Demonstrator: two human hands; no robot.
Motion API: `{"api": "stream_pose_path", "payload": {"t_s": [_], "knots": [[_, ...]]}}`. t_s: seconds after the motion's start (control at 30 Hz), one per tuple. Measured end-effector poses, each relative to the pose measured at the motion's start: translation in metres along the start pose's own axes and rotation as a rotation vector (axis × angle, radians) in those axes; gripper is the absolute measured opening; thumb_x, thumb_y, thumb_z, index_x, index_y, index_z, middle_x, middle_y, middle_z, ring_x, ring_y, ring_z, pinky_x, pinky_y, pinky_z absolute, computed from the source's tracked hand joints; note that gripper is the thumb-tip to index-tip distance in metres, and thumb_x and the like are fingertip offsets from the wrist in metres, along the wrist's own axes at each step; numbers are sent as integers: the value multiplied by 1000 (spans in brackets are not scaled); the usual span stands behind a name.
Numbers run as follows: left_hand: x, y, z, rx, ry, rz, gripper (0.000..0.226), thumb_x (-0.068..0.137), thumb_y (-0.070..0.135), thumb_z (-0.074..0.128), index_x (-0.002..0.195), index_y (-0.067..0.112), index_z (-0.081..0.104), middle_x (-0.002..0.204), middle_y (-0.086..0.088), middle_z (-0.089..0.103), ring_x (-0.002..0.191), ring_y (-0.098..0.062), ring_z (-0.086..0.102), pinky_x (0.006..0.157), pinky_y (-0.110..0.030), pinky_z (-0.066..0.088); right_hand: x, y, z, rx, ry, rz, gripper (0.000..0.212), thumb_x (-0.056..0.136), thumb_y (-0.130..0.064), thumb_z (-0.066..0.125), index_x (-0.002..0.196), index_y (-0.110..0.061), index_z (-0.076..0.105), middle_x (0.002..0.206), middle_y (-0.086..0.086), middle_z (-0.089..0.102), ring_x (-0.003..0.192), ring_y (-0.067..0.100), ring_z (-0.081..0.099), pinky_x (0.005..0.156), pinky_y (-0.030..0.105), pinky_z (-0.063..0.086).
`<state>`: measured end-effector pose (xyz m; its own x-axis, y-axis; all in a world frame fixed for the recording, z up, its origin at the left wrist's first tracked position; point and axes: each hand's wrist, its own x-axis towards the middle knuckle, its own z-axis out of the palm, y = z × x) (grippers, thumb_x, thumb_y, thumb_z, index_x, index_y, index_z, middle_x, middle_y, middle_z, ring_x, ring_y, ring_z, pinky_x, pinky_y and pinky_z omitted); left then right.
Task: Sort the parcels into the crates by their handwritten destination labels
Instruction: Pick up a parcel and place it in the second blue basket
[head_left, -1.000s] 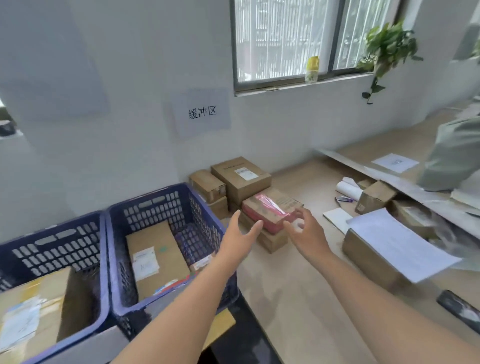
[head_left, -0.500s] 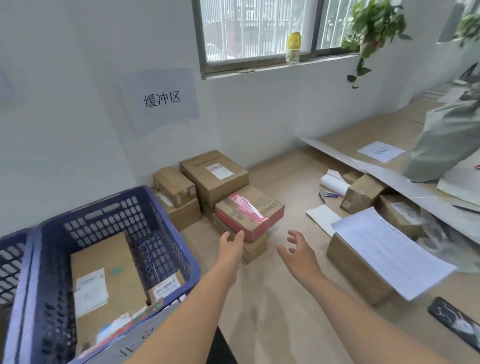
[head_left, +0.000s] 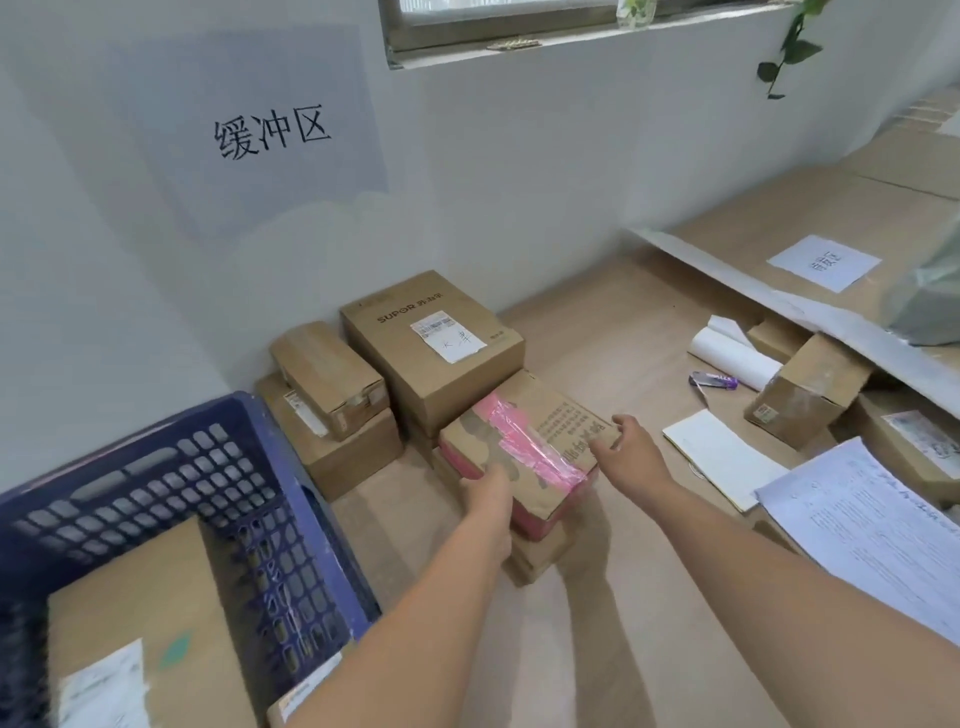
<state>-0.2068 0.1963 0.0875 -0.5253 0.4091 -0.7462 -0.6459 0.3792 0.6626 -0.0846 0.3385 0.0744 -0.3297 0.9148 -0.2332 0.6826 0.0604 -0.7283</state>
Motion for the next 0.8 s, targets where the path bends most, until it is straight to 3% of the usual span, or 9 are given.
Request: {"api": "stream_pose_path", "payload": {"t_s": [0.1, 0.2, 0.27, 0.33, 0.43, 0.57, 0.63, 0.8], "knots": [[27, 8, -1, -8, -40, -87, 60, 102, 40, 37, 157, 22, 22, 146, -6, 49, 126, -31, 51, 100, -48, 39, 30, 3, 10, 17, -4, 66, 59, 98, -31, 50, 151, -10, 36, 150, 15, 44, 135, 30, 45, 107, 37, 36], [38, 11, -3, 20, -60, -85, 42, 107, 32, 32, 146, 19, 39, 111, -2, 63, 79, -17, 55, 75, -33, 44, 44, 7, 20, 43, -43, 131, 60, 99, -30, 46, 154, -10, 31, 152, 13, 43, 138, 30, 42, 107, 35, 34], [38, 11, -5, 75, -89, -86, 34, 107, 34, 31, 134, 23, 47, 93, 2, 62, 72, -14, 54, 59, -26, 48, 50, 10, 25, 56, -38, 139, 61, 99, -29, 47, 153, -7, 32, 152, 15, 42, 138, 30, 42, 108, 35, 34], [47, 8, -5, 45, -114, -117, 42, 104, 40, 33, 138, 22, 49, 103, -2, 65, 81, -19, 60, 63, -32, 50, 53, 14, 28, 63, -24, 138, 63, 97, -30, 50, 152, -5, 34, 149, 16, 42, 134, 30, 44, 108, 37, 34], [55, 7, -5, 22, -140, -140, 45, 102, 41, 33, 140, 24, 49, 113, -5, 64, 92, -25, 62, 83, -43, 49, 51, 15, 26, 59, -24, 153, 62, 97, -30, 52, 151, -4, 38, 146, 18, 40, 128, 31, 48, 107, 36, 36], [74, -2, -7, 21, -101, -115, 57, 91, 47, 39, 146, 30, 42, 118, -8, 69, 95, -29, 70, 71, -47, 60, 40, 16, 16, 42, -26, 157, 53, 97, -32, 50, 145, -8, 51, 145, 19, 42, 128, 31, 50, 107, 35, 37], [98, -16, -4, 20, -89, -90, 67, 79, 55, 45, 144, 39, 44, 120, -7, 70, 97, -33, 71, 75, -56, 59, 26, 12, 7, 64, -27, 153, 49, 97, -33, 49, 142, -14, 55, 143, 17, 43, 126, 30, 51, 105, 34, 37], [42, -6, -6, -58, -124, -52, 58, 77, 59, 48, 126, 31, 58, 104, -8, 77, 90, -36, 74, 73, -60, 57, -18, 15, -25, 147, 11, 143, 41, 85, -42, 47, 116, -25, 69, 125, 10, 59, 107, 23, 58, 94, 36, 47]]}}
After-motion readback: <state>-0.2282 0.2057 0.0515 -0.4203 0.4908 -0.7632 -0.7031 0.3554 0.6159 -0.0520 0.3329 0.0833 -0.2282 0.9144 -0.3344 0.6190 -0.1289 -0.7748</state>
